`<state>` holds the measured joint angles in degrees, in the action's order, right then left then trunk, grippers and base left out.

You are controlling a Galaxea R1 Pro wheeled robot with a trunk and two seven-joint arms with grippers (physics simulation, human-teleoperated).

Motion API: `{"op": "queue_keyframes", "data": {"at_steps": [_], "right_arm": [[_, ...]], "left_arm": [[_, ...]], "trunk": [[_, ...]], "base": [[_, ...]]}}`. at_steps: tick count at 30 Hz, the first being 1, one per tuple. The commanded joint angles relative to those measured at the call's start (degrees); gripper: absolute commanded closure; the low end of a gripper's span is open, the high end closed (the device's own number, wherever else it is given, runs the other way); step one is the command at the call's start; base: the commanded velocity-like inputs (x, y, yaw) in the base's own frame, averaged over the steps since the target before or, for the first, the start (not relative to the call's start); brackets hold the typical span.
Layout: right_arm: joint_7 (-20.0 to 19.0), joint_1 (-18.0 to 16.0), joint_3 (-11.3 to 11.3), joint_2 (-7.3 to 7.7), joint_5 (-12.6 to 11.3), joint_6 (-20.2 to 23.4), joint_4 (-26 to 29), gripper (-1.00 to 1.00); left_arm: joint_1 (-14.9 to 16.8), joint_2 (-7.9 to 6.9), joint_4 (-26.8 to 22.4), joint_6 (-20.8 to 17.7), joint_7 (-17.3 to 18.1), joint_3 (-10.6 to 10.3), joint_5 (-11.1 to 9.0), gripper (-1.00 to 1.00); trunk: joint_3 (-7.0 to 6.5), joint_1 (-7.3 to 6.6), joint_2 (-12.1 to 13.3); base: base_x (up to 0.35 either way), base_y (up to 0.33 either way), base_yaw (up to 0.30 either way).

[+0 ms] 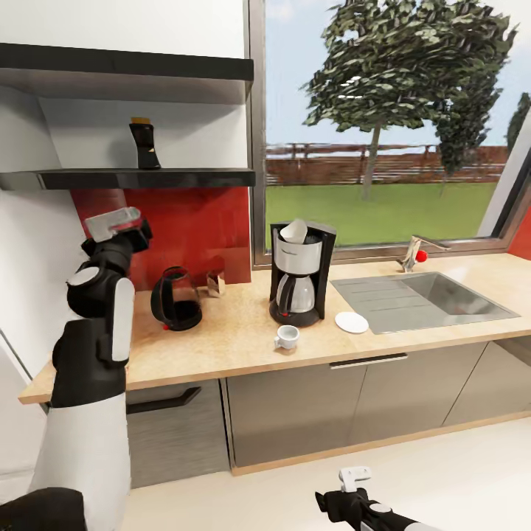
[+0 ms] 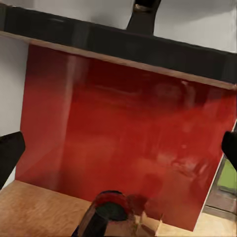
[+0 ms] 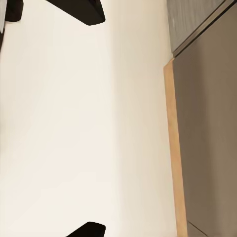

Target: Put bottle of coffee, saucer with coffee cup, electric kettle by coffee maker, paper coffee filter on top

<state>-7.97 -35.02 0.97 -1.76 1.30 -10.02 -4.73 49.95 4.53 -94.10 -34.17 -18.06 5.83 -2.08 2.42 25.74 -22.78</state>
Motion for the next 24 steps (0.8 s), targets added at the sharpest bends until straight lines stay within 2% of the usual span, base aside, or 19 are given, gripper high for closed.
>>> {"op": "queue_keyframes", "data": {"at_steps": [1,2,4,5,8,10,12,14,16,21,24], "right_arm": [[0.0,-0.1,0.1,-0.03,0.1,-0.4,-0.3,-1.0],[0.0,-0.1,0.1,-0.06,0.1,-0.4,-0.3,-1.0],[0.0,-0.1,0.1,-0.07,0.1,-0.4,-0.3,-1.0],[0.0,-0.1,0.1,-0.05,0.1,-0.4,-0.3,-1.0],[0.0,-0.1,0.1,-0.08,0.1,-0.4,-0.3,-1.0],[0.0,-0.1,0.1,-0.08,0.1,-0.4,-0.3,-1.0],[0.0,-0.1,0.1,-0.09,0.1,-0.5,-0.3,-1.0],[0.0,-0.1,0.1,-0.09,0.1,-0.4,-0.3,-1.0],[0.0,-0.1,0.1,-0.09,0.1,-0.4,-0.3,-1.0],[0.0,-0.1,0.1,-0.09,0.1,-0.4,-0.3,-1.0],[0.0,-0.1,0.1,-0.07,0.1,-0.4,-0.3,-1.0]], "left_arm": [[2.5,0.13,0.5,-1.6,-0.2,0.0,-0.3,-1.0],[6.0,0.3,1.8,-3.3,-0.2,0.0,-0.5,-1.0],[10.9,0.72,4.7,-5.8,-0.1,0.0,-0.6,-1.0],[17.1,0.97,10.3,-8.7,0.0,0.0,-0.7,-1.0],[23.6,1.07,17.2,-10.1,0.0,0.0,-0.6,-1.0],[29.3,1.09,23.1,-10.7,-0.1,0.0,-0.6,-1.0],[33.1,1.05,26.7,-10.9,-0.1,0.0,-0.6,-1.0],[39.6,1.02,36.9,-12.7,-0.1,0.0,-0.3,-1.0],[41.6,0.95,42.5,-13.1,-0.2,0.0,0.0,-1.0],[44.8,0.86,48.1,-13.1,-0.2,0.0,0.2,-1.0],[45.7,0.89,49.5,-13.1,-0.2,-0.1,0.2,-1.0]], "trunk": [[0.15,0.04,-0.1],[0.15,0.04,-0.1],[0.15,0.04,-0.1],[0.15,0.04,-0.1],[0.15,0.04,-0.1],[0.15,0.04,-0.1],[0.15,0.04,-0.1],[0.15,0.04,-0.1],[0.15,0.04,-0.1],[0.15,0.04,-0.1],[0.15,0.04,-0.1]], "base": [[0.0,0.0,0.0],[0.0,0.0,0.0],[0.0,0.0,0.0],[0.0,0.0,0.0],[0.0,0.0,0.0],[0.0,0.0,0.0],[0.0,0.0,0.0],[0.0,0.0,0.0],[0.0,0.0,0.0],[0.0,0.0,0.0],[0.0,0.0,0.0]]}}
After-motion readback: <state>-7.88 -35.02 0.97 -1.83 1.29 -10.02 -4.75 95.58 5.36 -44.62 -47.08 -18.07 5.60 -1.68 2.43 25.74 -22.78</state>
